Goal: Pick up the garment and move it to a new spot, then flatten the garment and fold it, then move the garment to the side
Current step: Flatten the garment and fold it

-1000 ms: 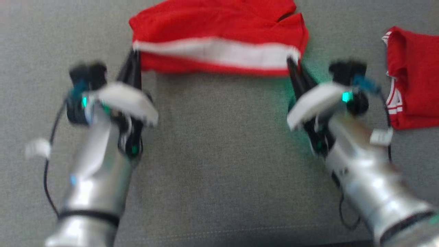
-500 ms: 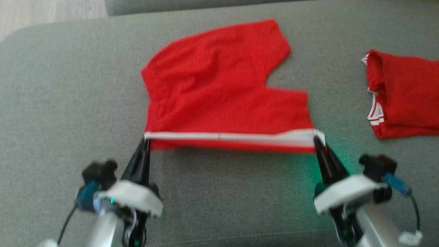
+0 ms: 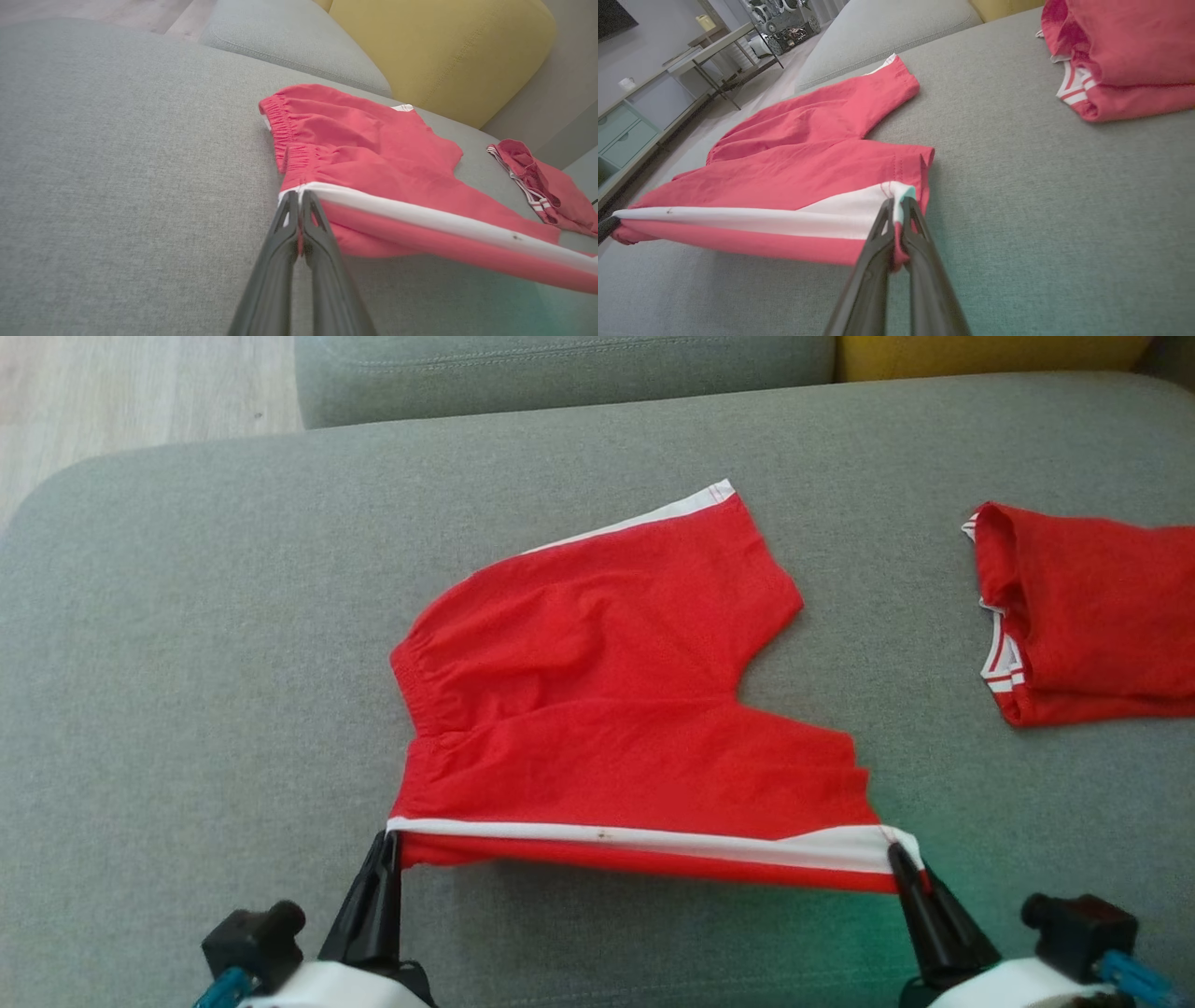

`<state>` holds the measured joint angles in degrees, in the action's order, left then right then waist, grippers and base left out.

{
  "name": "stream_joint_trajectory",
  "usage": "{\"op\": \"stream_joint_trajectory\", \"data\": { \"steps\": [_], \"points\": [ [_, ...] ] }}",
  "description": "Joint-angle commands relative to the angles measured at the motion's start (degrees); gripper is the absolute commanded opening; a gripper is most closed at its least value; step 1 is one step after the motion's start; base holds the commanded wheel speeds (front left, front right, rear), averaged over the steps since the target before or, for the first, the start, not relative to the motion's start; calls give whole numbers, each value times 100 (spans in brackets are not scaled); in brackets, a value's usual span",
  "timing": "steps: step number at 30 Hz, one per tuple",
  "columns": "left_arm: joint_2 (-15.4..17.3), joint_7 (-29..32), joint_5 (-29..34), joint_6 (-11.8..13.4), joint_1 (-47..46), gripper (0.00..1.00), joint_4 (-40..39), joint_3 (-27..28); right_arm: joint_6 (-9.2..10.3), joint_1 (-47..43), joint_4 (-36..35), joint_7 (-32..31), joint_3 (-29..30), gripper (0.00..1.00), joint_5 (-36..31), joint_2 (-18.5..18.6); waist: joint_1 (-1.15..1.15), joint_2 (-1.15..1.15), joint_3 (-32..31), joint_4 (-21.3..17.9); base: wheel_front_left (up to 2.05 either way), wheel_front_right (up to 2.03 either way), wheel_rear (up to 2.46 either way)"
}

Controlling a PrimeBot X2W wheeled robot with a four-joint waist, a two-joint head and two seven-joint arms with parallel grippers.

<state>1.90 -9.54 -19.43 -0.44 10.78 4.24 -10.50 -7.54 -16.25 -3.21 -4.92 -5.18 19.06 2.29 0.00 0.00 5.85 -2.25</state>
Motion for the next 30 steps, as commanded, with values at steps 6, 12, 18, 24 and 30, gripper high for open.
{"op": "stream_joint_trajectory", "data": {
  "steps": [6, 12, 18, 24, 30],
  "points": [
    [119, 197, -105, 96, -164, 0, -365, 204, 5, 187, -436, -193, 181, 0, -36, 62, 0, 0, 47, 52, 0, 0, 0],
    [226, 391, -135, -92, -908, 0, -140, 128, 5, 1037, -159, -382, 368, 0, -39, 97, 0, 0, 349, 224, 0, 0, 0],
    [251, 422, -178, -289, -2025, 0, 430, 66, 5, 2556, 522, -540, 249, 0, 154, 416, 0, 0, 810, 441, 0, 0, 0],
    [202, 409, -232, -431, -3113, 0, 1081, -141, 5, 4088, 1597, -640, -77, 0, 381, 805, 0, 0, 1218, 753, 0, 0, 0],
    [152, 338, -404, -538, -4049, 0, 1906, -320, 5, 5382, 2721, -522, -451, 0, 639, 1030, 0, 0, 1579, 978, 0, 0, 0]
  ]
}}
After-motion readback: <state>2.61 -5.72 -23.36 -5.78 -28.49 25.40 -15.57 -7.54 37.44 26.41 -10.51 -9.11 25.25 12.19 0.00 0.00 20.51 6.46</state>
